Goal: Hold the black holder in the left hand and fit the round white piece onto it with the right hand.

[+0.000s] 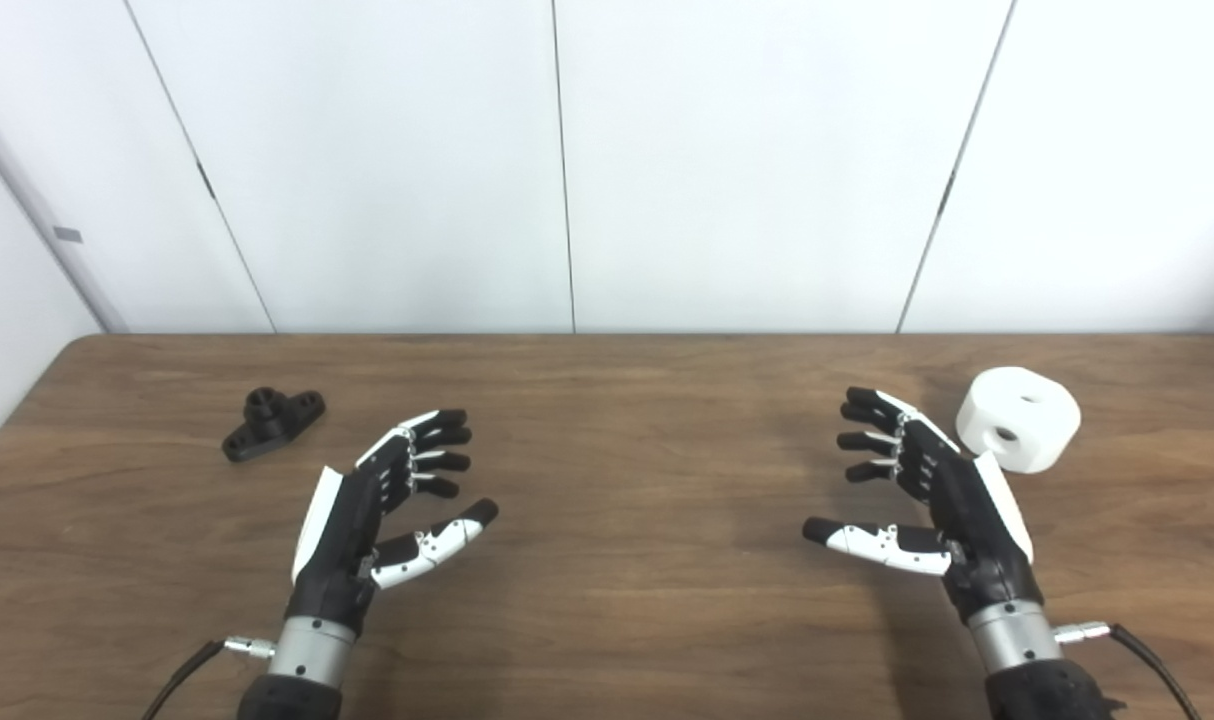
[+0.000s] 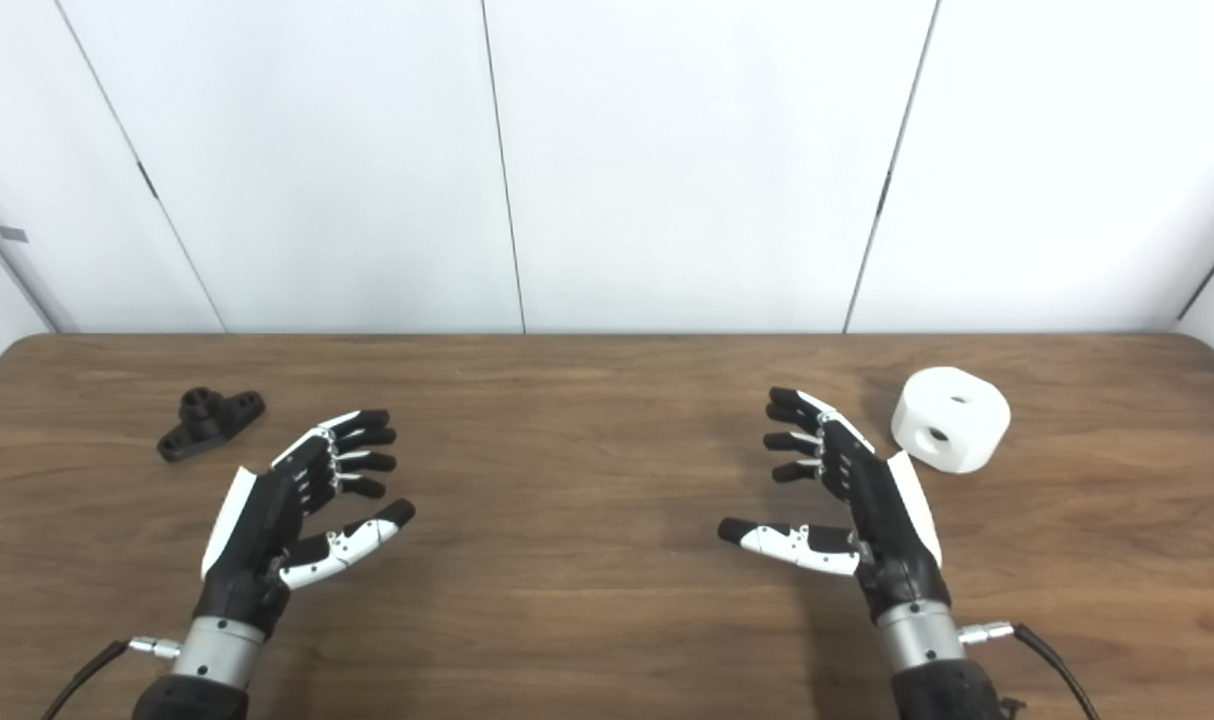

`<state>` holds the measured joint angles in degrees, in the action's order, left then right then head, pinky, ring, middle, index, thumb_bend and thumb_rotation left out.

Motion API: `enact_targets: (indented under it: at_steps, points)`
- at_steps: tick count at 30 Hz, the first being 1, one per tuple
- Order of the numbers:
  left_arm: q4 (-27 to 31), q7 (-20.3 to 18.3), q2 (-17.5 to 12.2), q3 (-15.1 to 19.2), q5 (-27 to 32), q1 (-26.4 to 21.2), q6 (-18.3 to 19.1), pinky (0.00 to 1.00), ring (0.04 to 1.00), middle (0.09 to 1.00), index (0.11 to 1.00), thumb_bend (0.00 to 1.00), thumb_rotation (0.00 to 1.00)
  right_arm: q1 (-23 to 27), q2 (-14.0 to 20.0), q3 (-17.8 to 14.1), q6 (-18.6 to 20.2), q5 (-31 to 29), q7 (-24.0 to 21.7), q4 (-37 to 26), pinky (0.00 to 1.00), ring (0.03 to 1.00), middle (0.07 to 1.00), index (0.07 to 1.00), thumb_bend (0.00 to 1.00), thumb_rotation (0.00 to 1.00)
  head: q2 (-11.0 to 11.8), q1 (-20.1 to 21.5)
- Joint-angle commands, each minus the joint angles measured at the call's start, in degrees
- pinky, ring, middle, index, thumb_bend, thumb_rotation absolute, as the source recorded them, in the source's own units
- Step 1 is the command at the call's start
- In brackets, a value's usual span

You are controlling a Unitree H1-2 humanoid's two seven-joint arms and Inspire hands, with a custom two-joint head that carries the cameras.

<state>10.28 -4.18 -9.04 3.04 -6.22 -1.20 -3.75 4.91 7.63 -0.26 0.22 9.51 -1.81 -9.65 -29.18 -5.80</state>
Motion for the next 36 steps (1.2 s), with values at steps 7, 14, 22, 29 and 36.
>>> enact_targets:
  at_steps: [7,14,22,29,36]
  points:
    - [-2.35,1.68,1.58,-1.19,-0.65,-2.19,-5.19,0.58,0.707,0.765,0.778,0.65,0.03,1.3,1.88,-1.19,-3.41,-3.32,-1.14,1.16,0.64,0.74,0.815,0.824,0.71,0.02,4.13,-15.47]
    - [-7.96,3.42,3.01,-2.79,-3.07,-3.76,-7.23,0.57,0.713,0.777,0.783,0.67,0.08,1.89,2.63,-1.43,-3.41,-2.9,-0.75,2.43,0.62,0.748,0.824,0.845,0.66,0.0,9.16,-21.14]
    - [-8.37,4.42,3.88,-3.56,-3.51,-3.93,-7.57,0.61,0.725,0.783,0.782,0.65,0.06,1.78,2.42,-1.58,-2.59,-2.6,-0.65,1.62,0.54,0.717,0.803,0.822,0.67,0.0,8.3,-20.75]
    - [-7.16,5.08,3.92,-3.48,-4.52,-3.82,-7.42,0.58,0.709,0.773,0.774,0.64,0.08,1.68,2.71,-1.46,-2.75,-2.29,-0.79,1.52,0.49,0.683,0.782,0.797,0.7,0.04,7.88,-21.13]
    - [-1.68,1.17,-1.09,-1.3,-0.36,-3.69,-4.1,0.54,0.639,0.688,0.722,0.66,0.01,1.92,3.16,-1.81,-2.71,-2.82,-1.08,1.96,0.47,0.675,0.778,0.79,0.68,0.05,7.45,-21.87]
